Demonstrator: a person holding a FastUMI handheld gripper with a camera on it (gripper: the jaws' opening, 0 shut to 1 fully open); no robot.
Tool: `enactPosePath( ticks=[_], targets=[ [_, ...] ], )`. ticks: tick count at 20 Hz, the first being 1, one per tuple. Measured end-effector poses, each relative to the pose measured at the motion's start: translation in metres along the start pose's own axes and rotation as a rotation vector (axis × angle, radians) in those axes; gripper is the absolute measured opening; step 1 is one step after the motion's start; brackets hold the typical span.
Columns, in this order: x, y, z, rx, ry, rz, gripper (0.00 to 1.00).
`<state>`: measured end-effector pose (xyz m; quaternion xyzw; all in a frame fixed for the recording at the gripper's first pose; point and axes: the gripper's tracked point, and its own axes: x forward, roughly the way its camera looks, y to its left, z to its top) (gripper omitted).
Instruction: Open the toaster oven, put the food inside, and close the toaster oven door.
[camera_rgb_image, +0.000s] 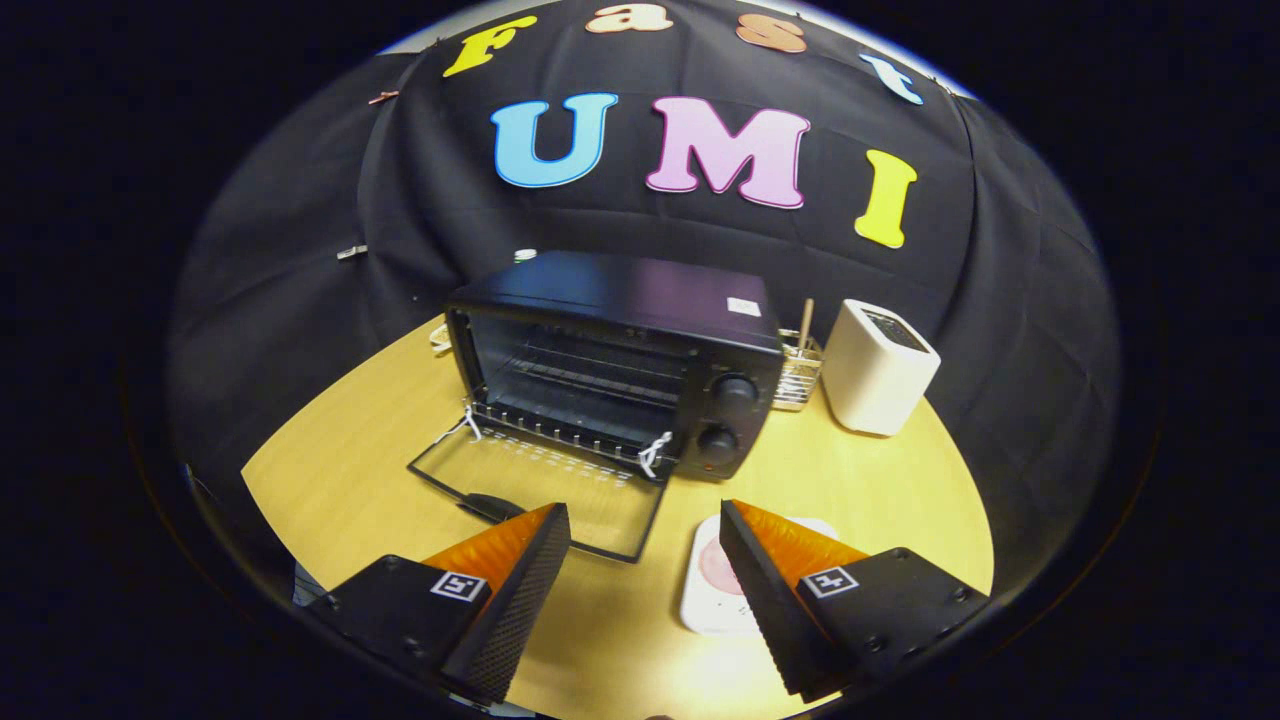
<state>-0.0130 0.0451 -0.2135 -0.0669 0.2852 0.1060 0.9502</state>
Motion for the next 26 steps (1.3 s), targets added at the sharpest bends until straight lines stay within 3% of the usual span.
enactPosePath(
  ticks=[8, 12, 17, 26],
  targets=[
    [0.008, -0.121, -0.029, 0.108, 0.129, -0.09, 0.98],
    [0.022, -0.163, -0.052, 0.101, 0.189, -0.133, 0.98],
    [0.036, -0.172, -0.094, 0.177, 0.305, -0.094, 0.98],
    [0.058, -0.167, -0.165, 0.201, 0.508, -0.013, 0.99]
  ],
)
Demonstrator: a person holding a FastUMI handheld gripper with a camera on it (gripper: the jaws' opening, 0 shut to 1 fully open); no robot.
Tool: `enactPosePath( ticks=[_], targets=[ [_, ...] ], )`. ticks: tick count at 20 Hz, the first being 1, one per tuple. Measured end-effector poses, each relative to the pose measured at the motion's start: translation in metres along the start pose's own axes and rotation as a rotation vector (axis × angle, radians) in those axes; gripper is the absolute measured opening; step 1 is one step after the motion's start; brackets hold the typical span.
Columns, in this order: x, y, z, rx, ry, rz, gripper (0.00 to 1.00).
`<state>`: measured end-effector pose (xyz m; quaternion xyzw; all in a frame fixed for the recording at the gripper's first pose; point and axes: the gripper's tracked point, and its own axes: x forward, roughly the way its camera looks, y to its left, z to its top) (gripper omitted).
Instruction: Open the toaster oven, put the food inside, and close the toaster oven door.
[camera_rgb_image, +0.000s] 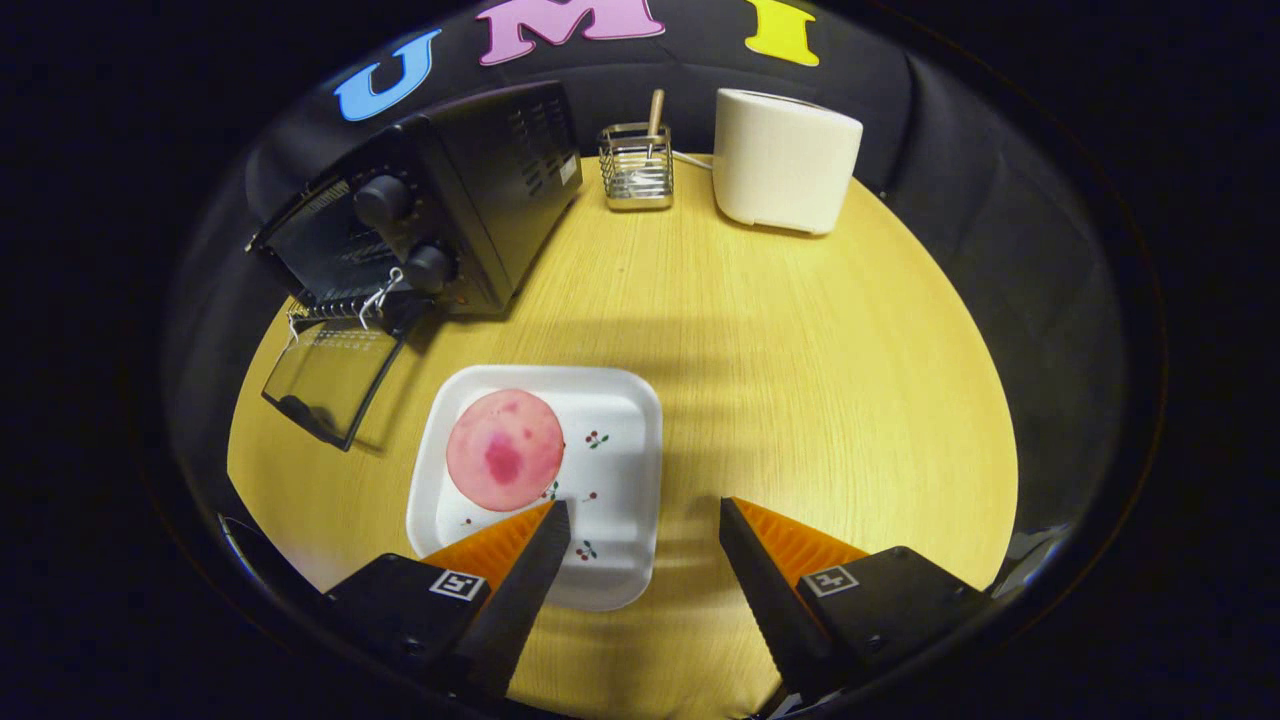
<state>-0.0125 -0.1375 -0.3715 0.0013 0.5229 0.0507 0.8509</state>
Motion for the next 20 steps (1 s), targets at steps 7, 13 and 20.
enactPosePath(
  ticks=[7, 13, 20],
  targets=[
    [0.008, -0.004, 0.0, 0.045, 0.052, 0.015, 0.48],
    [0.006, -0.002, 0.002, 0.139, 0.107, 0.088, 0.11],
    [0.007, 0.003, -0.006, 0.256, 0.154, 0.253, 0.05]
  ],
)
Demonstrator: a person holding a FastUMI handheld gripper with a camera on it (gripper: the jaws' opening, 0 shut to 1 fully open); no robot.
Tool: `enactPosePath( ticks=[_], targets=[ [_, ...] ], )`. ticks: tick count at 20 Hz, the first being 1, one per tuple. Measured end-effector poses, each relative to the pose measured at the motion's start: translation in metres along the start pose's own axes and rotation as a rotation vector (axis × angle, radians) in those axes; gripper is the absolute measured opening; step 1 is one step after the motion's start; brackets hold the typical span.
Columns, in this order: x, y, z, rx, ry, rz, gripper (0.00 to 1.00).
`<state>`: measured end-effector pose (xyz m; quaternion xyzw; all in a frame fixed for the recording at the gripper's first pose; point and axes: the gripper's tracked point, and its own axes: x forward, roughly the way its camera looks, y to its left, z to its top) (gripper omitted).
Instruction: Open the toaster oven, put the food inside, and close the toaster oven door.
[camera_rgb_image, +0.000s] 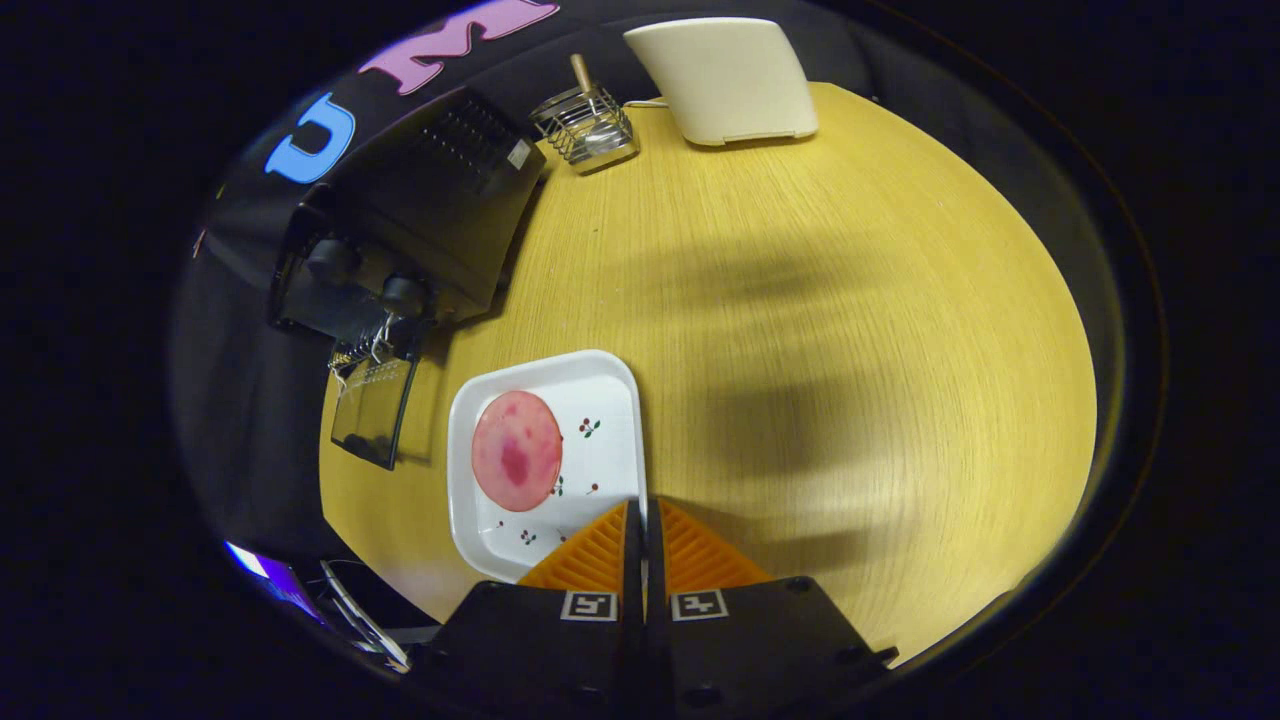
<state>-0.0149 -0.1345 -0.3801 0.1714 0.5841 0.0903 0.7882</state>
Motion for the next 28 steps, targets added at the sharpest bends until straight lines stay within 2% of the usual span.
enactPosePath(
  ticks=[5, 12, 18, 28],
  targets=[
    [-0.003, 0.001, -0.005, 0.059, 0.012, 0.036, 0.05],
    [-0.028, 0.009, -0.007, 0.234, 0.002, 0.126, 0.05],
    [-0.062, 0.006, -0.006, 0.342, -0.066, 0.141, 0.05],
    [-0.108, 0.046, -0.028, 0.471, -0.169, 0.201, 0.05]
  ],
)
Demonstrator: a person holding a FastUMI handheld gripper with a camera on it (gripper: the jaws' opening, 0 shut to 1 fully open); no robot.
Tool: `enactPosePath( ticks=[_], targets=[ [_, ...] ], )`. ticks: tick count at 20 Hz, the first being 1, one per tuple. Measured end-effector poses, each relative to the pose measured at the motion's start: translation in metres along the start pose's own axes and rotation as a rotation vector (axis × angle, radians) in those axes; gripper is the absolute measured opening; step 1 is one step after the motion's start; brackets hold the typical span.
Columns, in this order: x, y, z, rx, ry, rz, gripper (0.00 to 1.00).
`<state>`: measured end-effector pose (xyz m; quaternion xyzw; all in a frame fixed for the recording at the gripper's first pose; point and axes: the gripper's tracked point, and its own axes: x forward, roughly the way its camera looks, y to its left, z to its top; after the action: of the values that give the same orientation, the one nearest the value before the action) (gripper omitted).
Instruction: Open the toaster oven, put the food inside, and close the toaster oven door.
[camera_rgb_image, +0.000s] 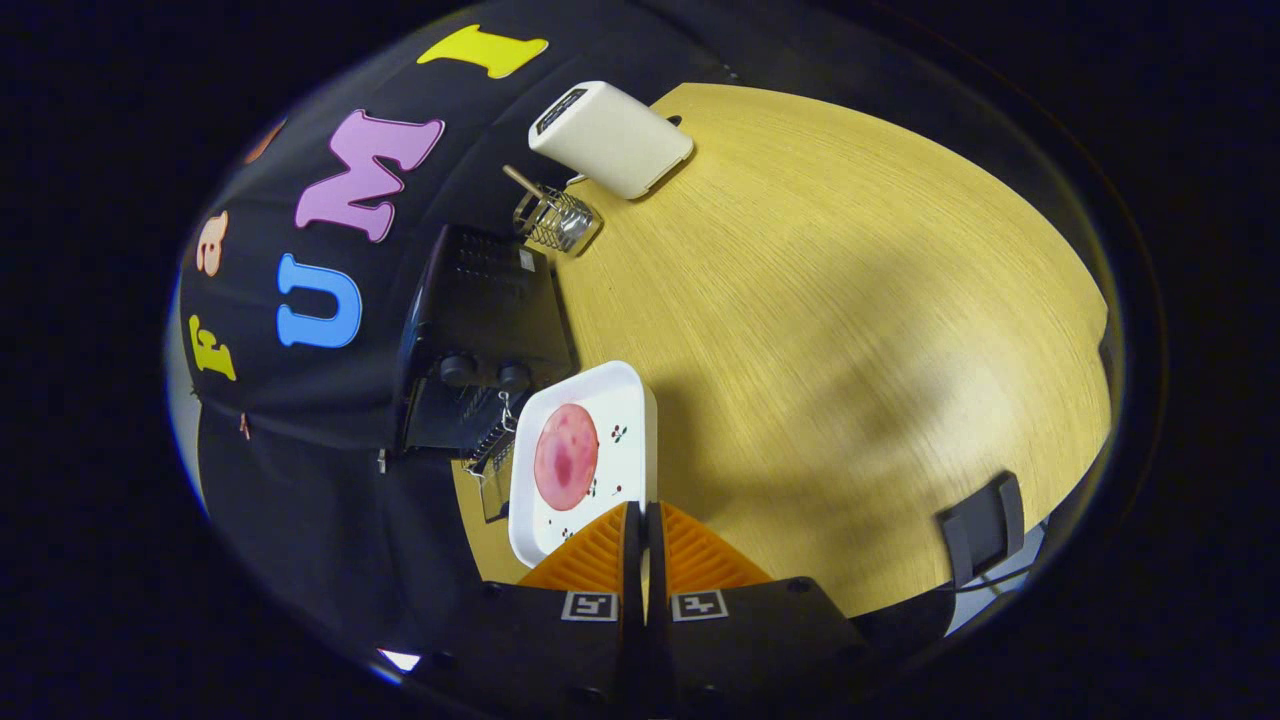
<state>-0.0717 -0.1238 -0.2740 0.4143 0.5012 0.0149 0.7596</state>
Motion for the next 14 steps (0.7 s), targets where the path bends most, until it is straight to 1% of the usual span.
enactPosePath(
  ticks=[5, 8, 11, 14],
  targets=[
    [-0.012, 0.021, -0.029, 0.08, -0.002, 0.032, 0.05],
    [-0.016, 0.041, -0.048, 0.115, 0.008, 0.057, 0.05],
    [-0.015, 0.069, -0.067, 0.098, 0.012, 0.1, 0.05],
    [-0.003, 0.099, -0.086, 0.071, 0.029, 0.135, 0.05]
  ],
)
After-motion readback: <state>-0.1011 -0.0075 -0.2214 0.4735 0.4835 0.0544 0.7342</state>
